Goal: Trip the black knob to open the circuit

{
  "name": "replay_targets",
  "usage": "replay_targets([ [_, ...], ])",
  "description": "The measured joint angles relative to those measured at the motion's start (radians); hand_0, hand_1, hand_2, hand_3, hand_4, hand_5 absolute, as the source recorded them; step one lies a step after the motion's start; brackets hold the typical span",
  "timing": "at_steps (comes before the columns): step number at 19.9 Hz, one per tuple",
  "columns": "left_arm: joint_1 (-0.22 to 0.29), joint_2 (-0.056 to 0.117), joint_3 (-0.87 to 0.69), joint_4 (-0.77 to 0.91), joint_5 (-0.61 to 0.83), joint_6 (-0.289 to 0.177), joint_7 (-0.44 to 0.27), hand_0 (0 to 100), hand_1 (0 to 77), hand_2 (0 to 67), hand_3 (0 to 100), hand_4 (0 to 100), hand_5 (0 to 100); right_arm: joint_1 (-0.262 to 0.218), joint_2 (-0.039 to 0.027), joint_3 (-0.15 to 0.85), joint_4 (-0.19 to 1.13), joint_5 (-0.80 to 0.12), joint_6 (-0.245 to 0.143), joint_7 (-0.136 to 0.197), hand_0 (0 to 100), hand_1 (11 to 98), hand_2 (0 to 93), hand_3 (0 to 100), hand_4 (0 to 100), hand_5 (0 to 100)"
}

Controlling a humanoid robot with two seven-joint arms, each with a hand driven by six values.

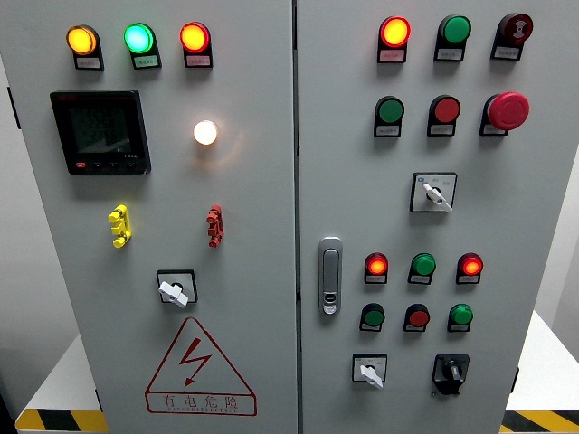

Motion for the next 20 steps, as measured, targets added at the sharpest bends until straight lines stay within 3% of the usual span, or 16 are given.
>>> replay_targets([
  [11,0.000,0.000,0.000,0.000,0.000,0.000,0.000,0,3.1,12.9,21,7,2,0.001,-0.0039,0.017,0.006,-0.006,0.008,-0.010,63,37.8,2.4,20,14,25],
  [13,0.000,0.000,0.000,0.000,0.000,0.000,0.000,0,3.1,12.9,21,7,2,0.002,-0.0035,0.065,0.009,-0.052,0.011,-0.015,63,37.8,2.4,21,14,25],
  [15,0.000,0.000,0.000,0.000,0.000,0.000,0.000,0,3.1,12.9,21,7,2,0.001,-0.0045,0.251,0.017,-0.225,0.017,-0.036,63,37.9,2.3,21,14,25],
  [18,0.000,0.000,0.000,0.000,0.000,0.000,0.000,0,3.1,12.9,21,7,2,-0.027,-0.0026,0.556,0.027,-0.587,0.026,-0.074,63,37.9,2.3,20,14,24],
  [20,0.000,0.000,0.000,0.000,0.000,0.000,0.000,0,3.1,12.9,21,7,2,-0.036,-0.0027,0.711,0.030,-0.737,0.039,-0.091,63,37.9,2.3,20,14,24],
])
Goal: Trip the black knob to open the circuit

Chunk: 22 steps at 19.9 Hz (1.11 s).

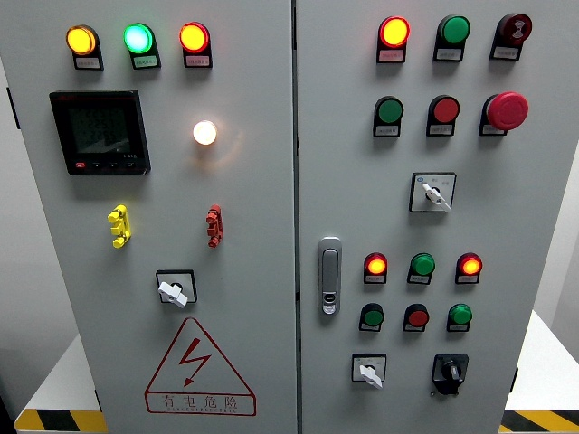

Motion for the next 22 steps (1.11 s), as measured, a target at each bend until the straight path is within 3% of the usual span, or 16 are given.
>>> replay_targets([
  [3,0.000,0.000,0.000,0.000,0.000,0.000,0.000,0,3.1,12.9,21,7,2,-0.002,-0.0015,0.176,0.002,-0.131,0.053,-0.035,63,37.9,2.3,20,14,24],
  [5,0.000,0.000,0.000,0.000,0.000,0.000,0.000,0,3.1,12.9,21,7,2,-0.001,-0.0067,0.175,0.001,-0.146,0.064,-0.042,63,37.9,2.2,20,13,24],
  [8,0.000,0.000,0.000,0.000,0.000,0.000,0.000,0,3.0,12.9,21,7,2,0.011,-0.0115,0.105,0.000,-0.073,0.066,-0.041,63,37.9,2.1,20,13,24],
  [9,0.000,0.000,0.000,0.000,0.000,0.000,0.000,0,3.0,12.9,21,7,2,0.026,-0.0193,0.075,-0.001,-0.032,0.068,-0.040,63,37.8,2.0,20,13,23],
  [11,0.000,0.000,0.000,0.000,0.000,0.000,0.000,0,3.0,12.9,21,7,2,0.065,-0.0417,0.028,-0.010,0.049,0.071,-0.036,63,37.8,2.0,19,13,23],
  [13,0.000,0.000,0.000,0.000,0.000,0.000,0.000,0,3.0,12.9,21,7,2,0.082,-0.0502,0.028,-0.027,0.082,0.074,-0.034,62,37.9,2.0,20,13,23],
  [18,0.000,0.000,0.000,0.000,0.000,0.000,0.000,0,3.1,12.9,21,7,2,0.095,-0.0521,0.067,-0.043,0.087,0.076,-0.033,62,38.1,1.8,20,13,23],
  [20,0.000,0.000,0.000,0.000,0.000,0.000,0.000,0,3.1,12.9,21,7,2,0.100,-0.0454,0.135,-0.036,0.034,0.077,-0.037,62,38.2,1.8,21,13,23],
  [21,0.000,0.000,0.000,0.000,0.000,0.000,0.000,0,3.1,12.9,21,7,2,0.102,-0.0413,0.200,-0.022,-0.045,0.077,-0.040,62,38.4,1.8,21,13,23],
  [22,0.000,0.000,0.000,0.000,0.000,0.000,0.000,0,3.3,12.9,21,7,2,0.103,-0.0329,0.273,-0.008,-0.145,0.078,-0.042,62,38.6,1.8,21,14,23],
])
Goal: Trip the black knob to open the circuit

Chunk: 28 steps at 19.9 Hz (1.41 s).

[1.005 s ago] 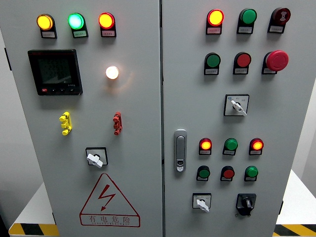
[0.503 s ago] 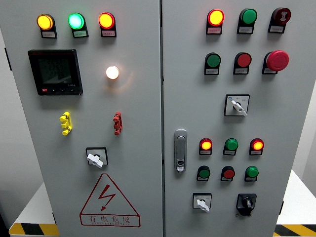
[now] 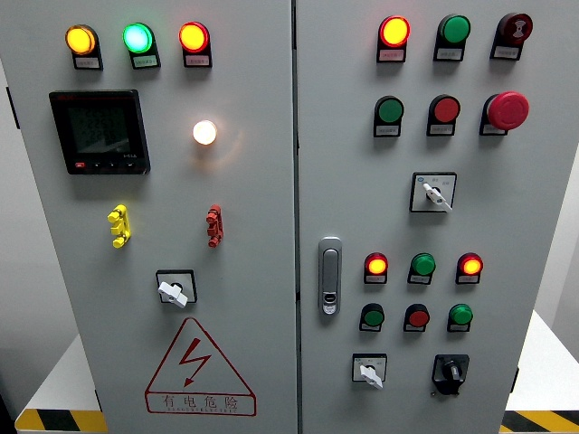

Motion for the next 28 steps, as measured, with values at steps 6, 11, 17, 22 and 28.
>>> replay_targets([
  [6,0.000,0.000,0.000,0.000,0.000,0.000,0.000,0,3.2,12.9,21,7,2,0.003,0.0366,0.447,0.138,-0.503,0.033,-0.002,62,38.9,1.9,21,14,24],
  [11,0.000,0.000,0.000,0.000,0.000,0.000,0.000,0,3.2,12.9,21,7,2,0.004,0.0372,0.689,0.365,-0.702,0.107,-0.004,61,39.7,2.2,23,16,26],
  [17,0.000,0.000,0.000,0.000,0.000,0.000,0.000,0,3.3,12.9,21,7,2,-0.035,0.0392,0.712,0.758,-0.717,0.206,-0.022,61,41.0,2.1,24,19,31],
  [22,-0.001,0.000,0.000,0.000,0.000,0.000,0.000,0,3.1,12.9,21,7,2,-0.073,0.0387,0.689,1.065,-0.703,0.226,-0.027,60,43.3,1.9,27,24,39],
  [28,0.000,0.000,0.000,0.000,0.000,0.000,0.000,0,3.2,12.9,21,7,2,-0.133,0.0383,0.614,1.369,-0.630,0.191,-0.043,60,46.7,1.3,34,36,48],
])
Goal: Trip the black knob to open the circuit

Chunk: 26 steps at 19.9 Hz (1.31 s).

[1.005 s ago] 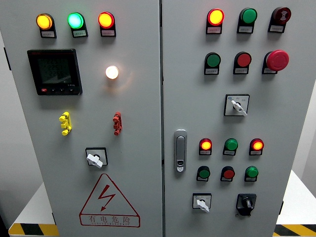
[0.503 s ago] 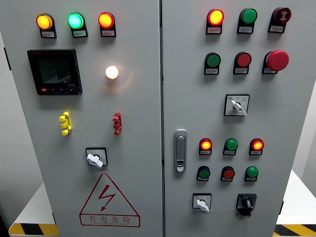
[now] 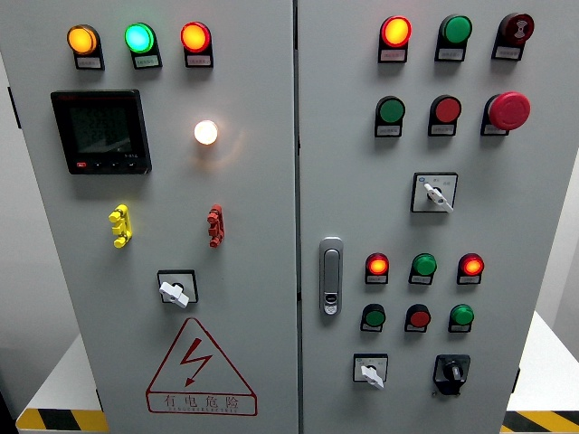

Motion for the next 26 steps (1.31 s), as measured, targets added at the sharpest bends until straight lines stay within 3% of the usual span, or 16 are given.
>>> replay_targets([
  [4,0.000,0.000,0.000,0.000,0.000,0.000,0.000,0,3.2,12.9,21,7,2,-0.003,0.0002,-0.037,0.134,0.004,-0.062,-0.007,60,48.3,0.9,40,45,55],
  [7,0.000,0.000,0.000,0.000,0.000,0.000,0.000,0,3.1,12.9,21,7,2,0.012,0.0006,-0.071,0.192,0.004,-0.130,-0.019,61,49.8,0.5,49,57,65],
  [8,0.000,0.000,0.000,0.000,0.000,0.000,0.000,0,3.1,12.9,21,7,2,0.024,0.0006,-0.079,0.201,0.004,-0.154,-0.024,61,51.2,0.3,55,66,71],
  [9,0.000,0.000,0.000,0.000,0.000,0.000,0.000,0,3.1,12.9,21,7,2,0.042,0.0006,-0.084,0.206,0.004,-0.174,-0.029,61,53.1,0.2,61,73,77],
  [13,0.000,0.000,0.000,0.000,0.000,0.000,0.000,0,3.1,12.9,21,7,2,0.135,0.0020,-0.087,0.209,0.005,-0.216,-0.069,67,56.2,0.0,70,79,87],
  [16,0.000,-0.001,0.000,0.000,0.000,0.000,0.000,0,3.1,12.9,21,7,2,0.197,0.0025,-0.105,0.203,0.006,-0.256,-0.093,73,57.5,0.0,79,85,100],
  [20,0.000,0.000,0.000,0.000,0.000,0.000,0.000,0,3.0,12.9,21,7,2,0.246,-0.0029,-0.136,0.192,0.007,-0.329,-0.105,82,60.8,0.0,86,90,100],
  [26,0.000,0.000,0.000,0.000,0.000,0.000,0.000,0,3.0,12.9,21,7,2,0.255,-0.0019,-0.144,0.204,0.007,-0.340,-0.112,92,63.1,0.0,87,92,100],
])
